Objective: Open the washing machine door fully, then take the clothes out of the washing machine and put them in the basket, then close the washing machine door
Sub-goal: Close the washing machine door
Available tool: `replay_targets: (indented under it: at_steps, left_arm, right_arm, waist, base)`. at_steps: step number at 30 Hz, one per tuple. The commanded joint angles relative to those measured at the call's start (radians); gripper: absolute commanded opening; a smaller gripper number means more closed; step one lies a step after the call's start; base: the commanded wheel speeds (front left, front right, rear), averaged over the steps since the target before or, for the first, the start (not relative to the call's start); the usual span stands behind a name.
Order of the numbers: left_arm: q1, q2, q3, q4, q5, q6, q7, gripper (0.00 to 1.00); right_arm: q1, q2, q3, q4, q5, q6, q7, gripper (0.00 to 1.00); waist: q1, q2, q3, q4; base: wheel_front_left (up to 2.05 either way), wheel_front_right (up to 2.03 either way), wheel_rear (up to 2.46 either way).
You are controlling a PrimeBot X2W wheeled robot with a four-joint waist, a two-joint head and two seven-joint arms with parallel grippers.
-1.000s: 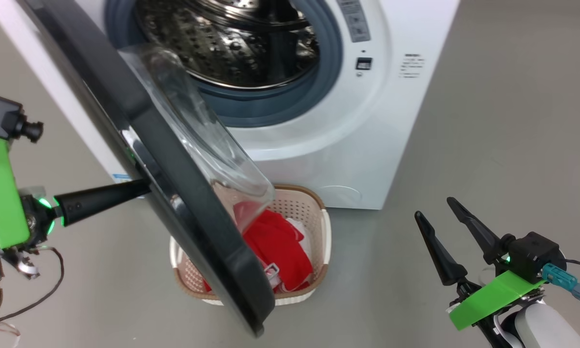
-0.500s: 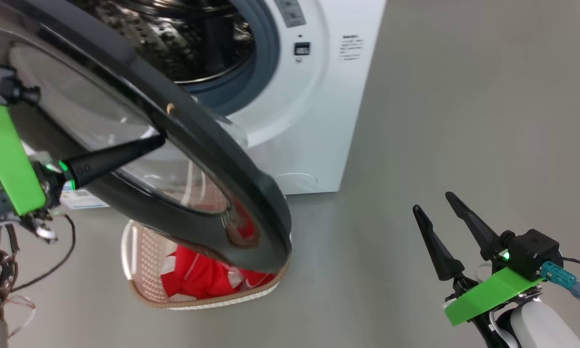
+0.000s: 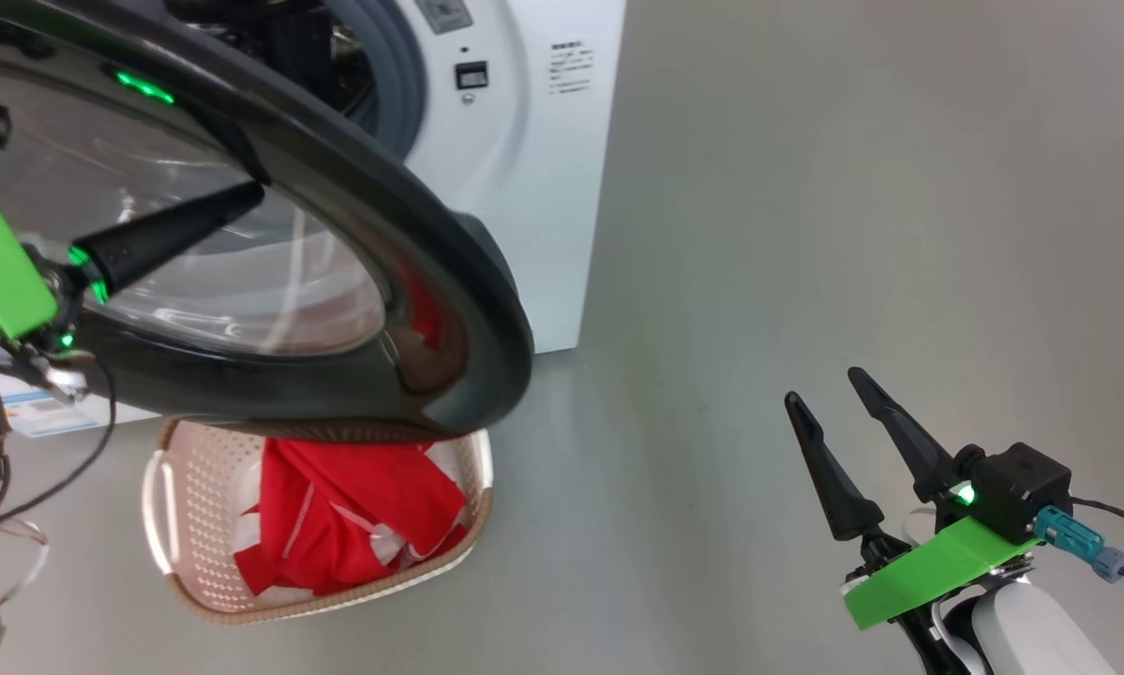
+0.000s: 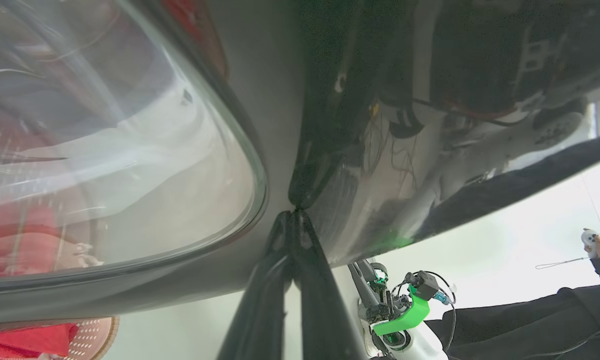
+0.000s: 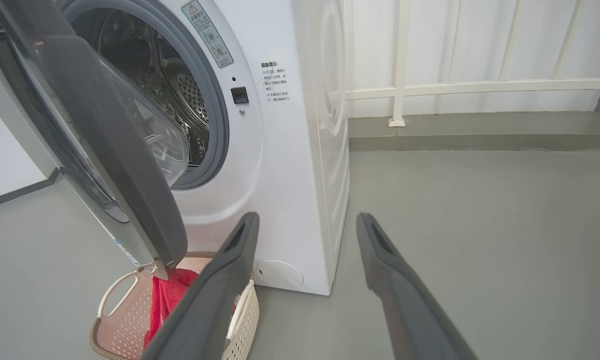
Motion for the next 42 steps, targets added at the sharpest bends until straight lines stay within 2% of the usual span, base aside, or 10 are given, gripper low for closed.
replay_targets:
  at_steps: [1, 15, 22, 28, 29, 30, 31, 32, 42]
  left_arm:
    - [-0.052, 0.048, 0.038, -0.021, 0.014, -0.004, -0.01, 0.0]
    - [-0.16, 0.071, 0.04, 0.106, 0.083, -0.016, -0.097, 0.0]
    - [-0.152, 0.07, 0.018, 0.128, 0.085, -0.02, -0.114, 0.0]
    - [-0.117, 0.065, -0.005, 0.092, 0.07, -0.021, -0.135, 0.02]
    - [-0.105, 0.064, -0.009, 0.083, 0.068, -0.021, -0.142, 0.26]
    - [-0.093, 0.063, -0.012, 0.074, 0.062, -0.021, -0.146, 0.37]
    - [-0.079, 0.062, -0.013, 0.065, 0.056, -0.021, -0.154, 0.62]
    - [-0.064, 0.061, -0.014, 0.057, 0.05, -0.021, -0.16, 1.0]
    - [0.113, 0.088, -0.013, -0.007, 0.022, -0.021, -0.259, 1.0]
  right_arm:
    - [-0.016, -0.002, 0.014, -0.028, -0.017, 0.002, -0.005, 1.0]
    - [-0.03, 0.017, 0.007, -0.035, -0.023, 0.002, -0.005, 1.0]
    - [-0.027, 0.014, -0.002, -0.033, -0.026, 0.002, -0.005, 1.0]
    - [-0.027, 0.005, 0.002, -0.028, -0.025, 0.002, -0.005, 1.0]
    - [-0.026, 0.003, 0.003, -0.027, -0.025, 0.002, -0.005, 1.0]
    - [-0.025, 0.0, 0.003, -0.026, -0.025, 0.002, -0.005, 1.0]
    - [-0.023, -0.002, 0.005, -0.024, -0.024, 0.002, -0.005, 1.0]
    - [-0.022, -0.005, 0.005, -0.023, -0.023, 0.002, -0.005, 1.0]
    - [-0.002, -0.031, 0.003, -0.016, -0.016, 0.002, -0.005, 1.0]
  waist:
    - [0.0, 0.0, 0.013, -0.023]
    - [0.0, 0.0, 0.047, -0.08]
    - [0.0, 0.0, 0.037, -0.061]
    - [0.0, 0.0, 0.018, -0.027]
    - [0.0, 0.0, 0.014, -0.021]
    - [0.0, 0.0, 0.009, -0.014]
    - [0.0, 0.0, 0.004, -0.008]
    - [0.0, 0.0, -0.001, 0.0]
    - [0.0, 0.0, -0.039, 0.077]
  base:
    - [0.0, 0.0, 0.0]
    - [0.0, 0.0, 0.0]
    - [0.0, 0.0, 0.0]
    - [0.0, 0.0, 0.0]
    - [0.0, 0.0, 0.0]
    - [0.0, 0.0, 0.0]
    - [0.0, 0.0, 0.0]
    - [0.0, 0.0, 0.0]
    - [0.0, 0.0, 0.0]
